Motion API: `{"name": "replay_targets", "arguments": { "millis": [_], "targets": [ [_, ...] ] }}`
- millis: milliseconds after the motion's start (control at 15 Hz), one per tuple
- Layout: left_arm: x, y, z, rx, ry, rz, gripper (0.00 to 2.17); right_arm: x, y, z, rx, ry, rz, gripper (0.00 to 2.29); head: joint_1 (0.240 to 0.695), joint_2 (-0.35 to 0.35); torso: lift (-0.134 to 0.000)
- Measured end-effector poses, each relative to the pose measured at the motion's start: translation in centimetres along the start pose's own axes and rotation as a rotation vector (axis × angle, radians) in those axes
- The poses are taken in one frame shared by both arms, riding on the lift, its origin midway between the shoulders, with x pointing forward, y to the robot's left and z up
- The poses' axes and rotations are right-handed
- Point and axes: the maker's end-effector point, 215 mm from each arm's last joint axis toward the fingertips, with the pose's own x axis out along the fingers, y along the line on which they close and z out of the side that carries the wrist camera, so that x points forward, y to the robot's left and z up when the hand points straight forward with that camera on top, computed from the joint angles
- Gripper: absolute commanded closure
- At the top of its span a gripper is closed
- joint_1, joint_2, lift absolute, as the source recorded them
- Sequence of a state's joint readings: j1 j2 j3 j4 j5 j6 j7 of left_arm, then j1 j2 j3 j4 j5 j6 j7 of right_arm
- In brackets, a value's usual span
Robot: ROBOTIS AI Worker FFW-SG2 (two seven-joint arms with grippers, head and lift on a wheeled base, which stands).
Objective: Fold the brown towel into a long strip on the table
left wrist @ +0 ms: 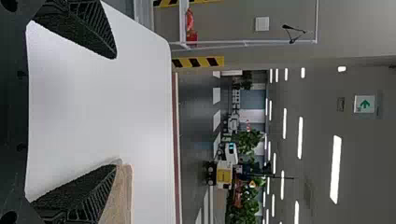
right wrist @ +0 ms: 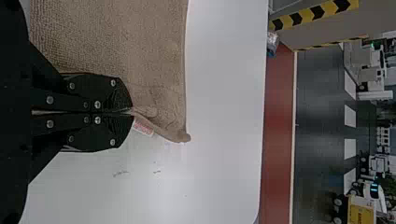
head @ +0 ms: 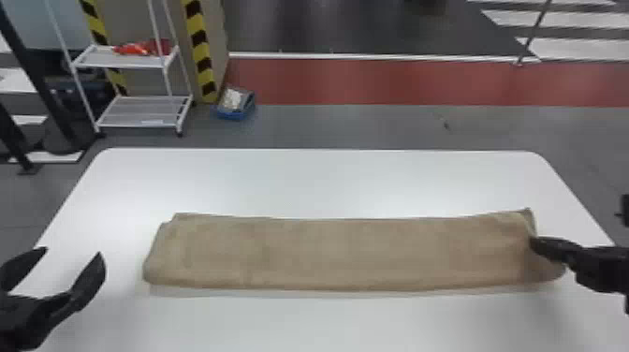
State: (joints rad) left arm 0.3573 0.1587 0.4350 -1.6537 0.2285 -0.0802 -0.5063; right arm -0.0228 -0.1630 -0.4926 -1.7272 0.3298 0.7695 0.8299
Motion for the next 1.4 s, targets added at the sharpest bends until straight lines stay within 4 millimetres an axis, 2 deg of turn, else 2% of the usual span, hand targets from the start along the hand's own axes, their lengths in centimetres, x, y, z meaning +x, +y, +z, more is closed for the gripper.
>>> {"name": "replay_targets", "arguments": {
  "millis": [67, 133, 200, 333, 467, 533, 667, 800, 867, 933, 1000, 1133, 1200, 1400],
  "targets": [
    [0.1, -0.1, 0.0, -0.001, -0.001, -0.003, 0.04, 0.2, -0.2, 0.7, -0.001, -0.005, -0.008, 1.20, 0.695, -0.041, -0.121],
    [0.1, -0.2, 0.1, -0.003, -0.003, -0.004, 0.04, 0.3, -0.2, 1.0, -0.001, -0.006, -0.012, 0.13, 0.695, -0.044, -0.121],
    [0.1, -0.2, 0.2, -0.005, -0.007, -0.005, 0.04, 0.3, -0.4, 1.0, 0.002, -0.009, -0.027, 0.00, 0.695, -0.045, -0.121],
    [-0.4, -0.2, 0.6, -0.002, -0.022, -0.004, 0.04, -0.6, -2.3, 0.2, 0.013, -0.009, -0.111, 0.03, 0.695, -0.059, -0.121],
    [-1.0, 0.1, 1.0, -0.003, -0.039, 0.001, 0.04, -2.5, -4.4, -0.6, 0.035, -0.033, -0.209, 0.06, 0.695, -0.093, -0.121],
    [-1.1, 0.2, 1.1, -0.008, -0.043, 0.003, 0.04, -3.7, -5.0, -0.3, 0.054, -0.067, -0.256, 0.06, 0.695, -0.101, -0.121],
    [-1.3, 0.1, 1.0, -0.020, -0.047, 0.006, 0.04, -6.5, -3.8, 1.0, 0.080, -0.166, -0.310, 0.07, 0.695, -0.100, -0.121],
    [-1.7, -0.6, 0.8, -0.031, -0.053, 0.006, 0.04, -9.4, 0.0, 3.6, 0.029, -0.264, -0.304, 0.08, 0.695, -0.078, -0.121],
    [-1.9, -1.3, 0.9, -0.036, -0.058, 0.005, 0.04, -10.2, 3.1, 4.9, -0.020, -0.304, -0.285, 0.08, 0.695, -0.057, -0.121],
    [-2.1, -1.8, 1.0, -0.039, -0.062, 0.004, 0.04, -10.5, 6.3, 5.7, -0.062, -0.338, -0.267, 0.08, 0.695, -0.002, -0.121],
    [-2.4, -2.5, 1.2, -0.043, -0.066, 0.006, 0.03, -10.6, 10.4, 6.3, -0.104, -0.378, -0.240, 0.08, 0.695, 0.031, -0.121],
    [-2.8, -3.2, 1.6, -0.053, -0.075, 0.014, 0.03, -10.4, 18.2, 6.6, -0.171, -0.449, -0.191, 0.08, 0.695, 0.112, -0.121],
    [-3.0, -3.5, 1.9, -0.057, -0.083, 0.024, 0.03, -10.3, 21.8, 6.3, -0.194, -0.485, -0.175, 0.08, 0.695, 0.185, -0.121],
    [-3.7, -4.8, 2.7, -0.059, -0.105, 0.038, 0.03, -10.9, 29.8, 5.3, -0.219, -0.602, -0.107, 0.08, 0.695, 0.273, -0.121]
  ]
}}
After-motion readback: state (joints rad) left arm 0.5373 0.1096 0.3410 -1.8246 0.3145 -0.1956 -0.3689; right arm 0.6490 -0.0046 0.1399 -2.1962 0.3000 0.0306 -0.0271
